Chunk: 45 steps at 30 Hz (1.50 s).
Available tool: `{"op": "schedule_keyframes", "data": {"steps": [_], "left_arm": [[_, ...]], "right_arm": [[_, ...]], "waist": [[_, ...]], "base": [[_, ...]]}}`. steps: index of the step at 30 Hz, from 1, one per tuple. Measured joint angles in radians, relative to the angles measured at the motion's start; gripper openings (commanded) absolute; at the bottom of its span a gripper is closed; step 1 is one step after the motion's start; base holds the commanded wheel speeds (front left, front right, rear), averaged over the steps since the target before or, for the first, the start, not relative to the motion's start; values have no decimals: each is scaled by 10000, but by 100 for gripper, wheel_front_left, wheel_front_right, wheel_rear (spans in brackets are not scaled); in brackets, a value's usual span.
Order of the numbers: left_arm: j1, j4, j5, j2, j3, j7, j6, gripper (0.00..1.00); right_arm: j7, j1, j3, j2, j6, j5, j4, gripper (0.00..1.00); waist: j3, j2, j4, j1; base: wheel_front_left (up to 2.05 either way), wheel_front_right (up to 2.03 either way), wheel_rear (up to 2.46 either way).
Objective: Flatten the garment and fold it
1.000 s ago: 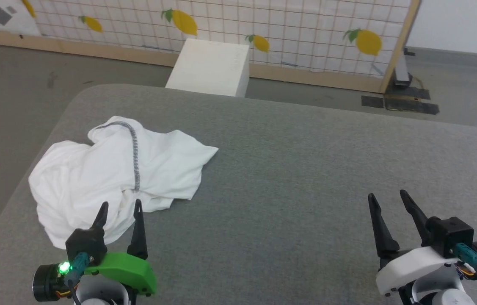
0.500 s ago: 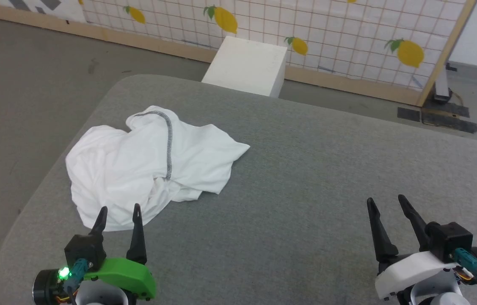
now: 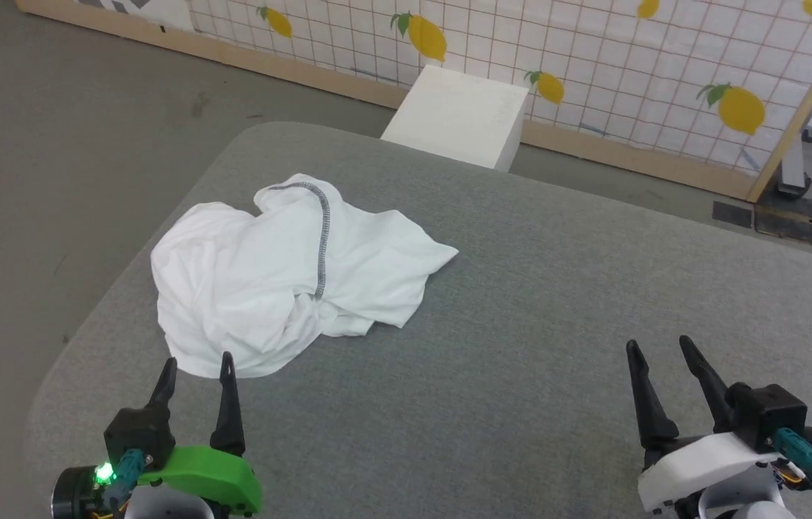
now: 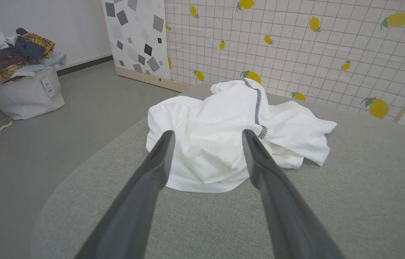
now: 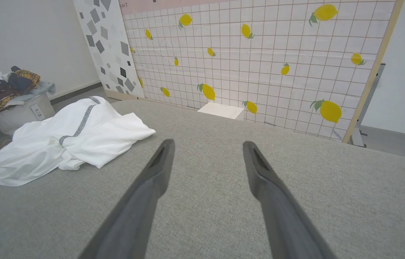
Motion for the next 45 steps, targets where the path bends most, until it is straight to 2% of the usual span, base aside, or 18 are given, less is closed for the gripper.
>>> {"op": "schedule_keyframes", "data": {"steps": [34, 45], "left_arm": [[133, 330, -59, 0, 23, -713, 121, 100], [140, 441, -59, 0, 21, -865, 117, 100]], "right_arm": [[-702, 3, 25, 2, 0, 332, 608, 100], [-867, 2, 17, 4, 0, 360, 784, 100]], "waist": [[63, 0, 1392, 0], [164, 0, 1466, 0]], "base": [[0, 0, 0], [0, 0, 0]]}}
